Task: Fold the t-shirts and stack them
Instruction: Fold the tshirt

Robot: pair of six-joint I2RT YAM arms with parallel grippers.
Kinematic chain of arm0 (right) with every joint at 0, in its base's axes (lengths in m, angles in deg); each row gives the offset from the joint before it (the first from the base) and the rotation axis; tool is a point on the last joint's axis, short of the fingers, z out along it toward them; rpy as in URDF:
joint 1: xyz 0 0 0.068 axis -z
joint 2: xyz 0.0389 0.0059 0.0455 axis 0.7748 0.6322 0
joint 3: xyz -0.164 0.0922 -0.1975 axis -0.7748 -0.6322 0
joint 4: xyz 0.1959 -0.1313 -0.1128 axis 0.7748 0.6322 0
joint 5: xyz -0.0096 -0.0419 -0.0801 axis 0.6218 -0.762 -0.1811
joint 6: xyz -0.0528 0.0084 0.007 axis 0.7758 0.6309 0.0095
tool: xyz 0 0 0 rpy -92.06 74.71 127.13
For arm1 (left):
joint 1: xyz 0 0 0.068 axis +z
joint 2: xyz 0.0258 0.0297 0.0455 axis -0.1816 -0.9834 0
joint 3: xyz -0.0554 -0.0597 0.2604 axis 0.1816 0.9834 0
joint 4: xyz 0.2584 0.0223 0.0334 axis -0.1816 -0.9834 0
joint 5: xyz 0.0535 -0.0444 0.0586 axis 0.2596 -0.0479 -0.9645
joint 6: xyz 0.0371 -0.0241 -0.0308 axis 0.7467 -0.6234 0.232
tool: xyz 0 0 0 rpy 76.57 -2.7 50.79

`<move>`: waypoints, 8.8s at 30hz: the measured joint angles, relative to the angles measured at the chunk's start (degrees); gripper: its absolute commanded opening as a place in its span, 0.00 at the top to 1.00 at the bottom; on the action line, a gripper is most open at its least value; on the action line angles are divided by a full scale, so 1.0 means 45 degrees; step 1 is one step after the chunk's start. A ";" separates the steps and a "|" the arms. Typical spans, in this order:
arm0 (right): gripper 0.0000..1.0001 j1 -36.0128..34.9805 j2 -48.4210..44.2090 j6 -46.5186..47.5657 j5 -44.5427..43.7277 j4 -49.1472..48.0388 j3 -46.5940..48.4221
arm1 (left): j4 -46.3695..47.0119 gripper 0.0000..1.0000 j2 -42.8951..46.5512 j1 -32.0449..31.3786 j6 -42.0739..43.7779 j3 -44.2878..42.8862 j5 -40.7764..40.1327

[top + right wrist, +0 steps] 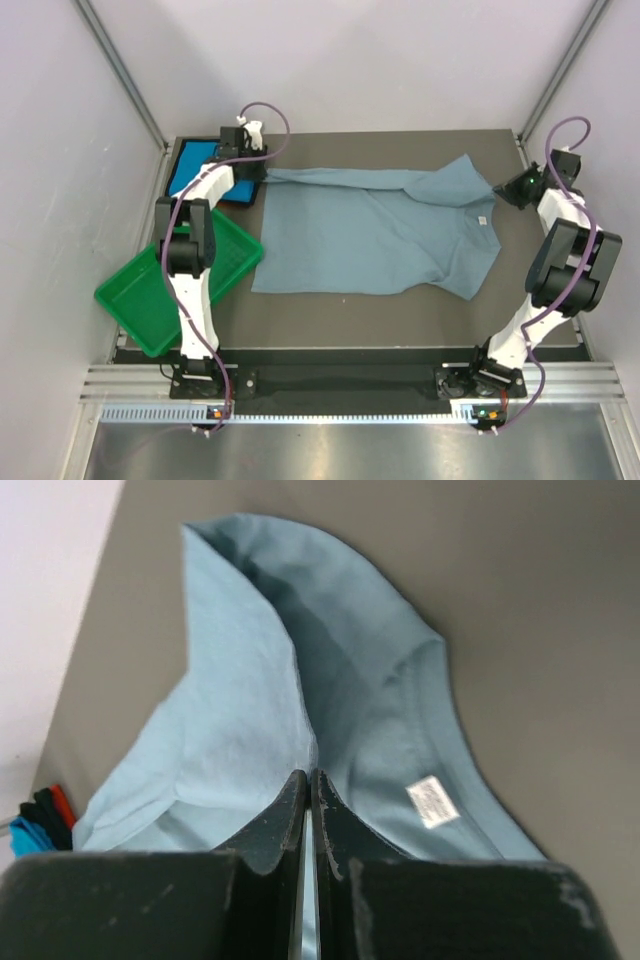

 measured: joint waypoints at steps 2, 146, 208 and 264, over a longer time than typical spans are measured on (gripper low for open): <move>1.00 0.0151 -0.0005 0.0073 0.0063 0.0107 -0.0311 | -0.0053 1.00 0.0039 -0.0107 0.0107 0.0282 -0.0160; 0.56 -0.0797 0.7412 -0.0855 -0.0257 -0.3706 0.6309 | -0.1715 0.53 -0.4367 -0.1812 -0.3269 -0.5960 -0.3458; 0.34 -0.2968 -0.1360 -0.1020 -0.3337 -0.7407 -0.6926 | -0.3143 0.58 0.3920 -0.3531 -0.5348 0.2132 0.0015; 1.00 -0.3055 -0.2244 -0.3104 -0.1277 -0.6217 -0.6135 | -0.3468 0.62 0.2157 -0.3599 -0.5367 0.1603 -0.1598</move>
